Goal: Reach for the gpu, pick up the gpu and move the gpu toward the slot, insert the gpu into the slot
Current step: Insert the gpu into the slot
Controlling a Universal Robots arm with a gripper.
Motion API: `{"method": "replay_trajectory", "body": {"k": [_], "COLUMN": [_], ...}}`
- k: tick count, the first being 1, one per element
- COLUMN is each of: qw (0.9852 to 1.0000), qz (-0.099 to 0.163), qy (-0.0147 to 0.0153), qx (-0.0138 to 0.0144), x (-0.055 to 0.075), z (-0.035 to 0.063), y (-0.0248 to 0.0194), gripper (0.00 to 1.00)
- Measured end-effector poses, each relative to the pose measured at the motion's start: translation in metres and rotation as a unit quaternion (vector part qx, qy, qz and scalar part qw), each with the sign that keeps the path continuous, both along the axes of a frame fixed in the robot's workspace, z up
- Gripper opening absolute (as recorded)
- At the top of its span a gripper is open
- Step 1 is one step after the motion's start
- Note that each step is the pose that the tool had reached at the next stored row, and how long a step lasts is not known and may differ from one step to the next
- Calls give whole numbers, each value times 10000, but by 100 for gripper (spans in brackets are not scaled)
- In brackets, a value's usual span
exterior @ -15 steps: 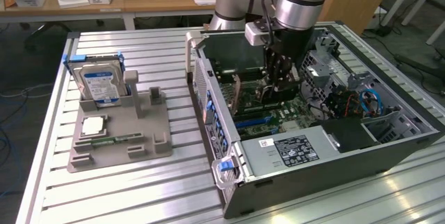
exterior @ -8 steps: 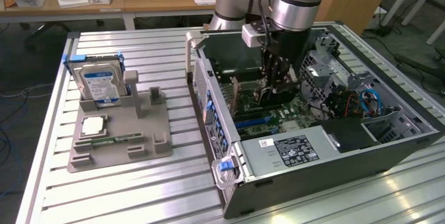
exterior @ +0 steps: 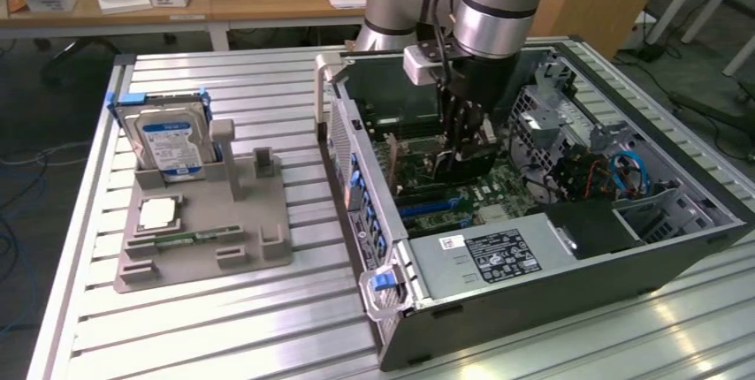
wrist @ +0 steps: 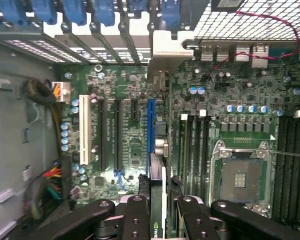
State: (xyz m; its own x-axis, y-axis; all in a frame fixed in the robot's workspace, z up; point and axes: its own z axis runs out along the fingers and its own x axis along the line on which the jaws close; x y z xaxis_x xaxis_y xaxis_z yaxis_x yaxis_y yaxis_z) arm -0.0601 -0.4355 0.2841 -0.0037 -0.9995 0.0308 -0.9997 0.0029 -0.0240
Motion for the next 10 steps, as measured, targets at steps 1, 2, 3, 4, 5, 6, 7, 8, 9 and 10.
{"method": "replay_trajectory", "body": {"k": [1,2,3,4,5,6,7,8,9,10], "qw": [10000,10000,10000,10000,10000,10000,10000,10000,10000,10000], "qz": [-1,-1,-1,-1,-1,-1,0,-1,-1,-1], "qy": [-1,-1,0,0,0,0,0,0,0,0], "qx": [9,9,8,8,7,7,7,7,6,5], "x": [-3,-4,-5,-6,-6,-7,-7,-8,-9,-10], "z": [-6,-8,-11,-15,-18,-19,-21,-21,-22,-23], "y": [1,0,-3,-5,-11,-18,-30,-42,-55,-68], "gripper": [26,26,26,26,26,26,26,26,26,26]}}
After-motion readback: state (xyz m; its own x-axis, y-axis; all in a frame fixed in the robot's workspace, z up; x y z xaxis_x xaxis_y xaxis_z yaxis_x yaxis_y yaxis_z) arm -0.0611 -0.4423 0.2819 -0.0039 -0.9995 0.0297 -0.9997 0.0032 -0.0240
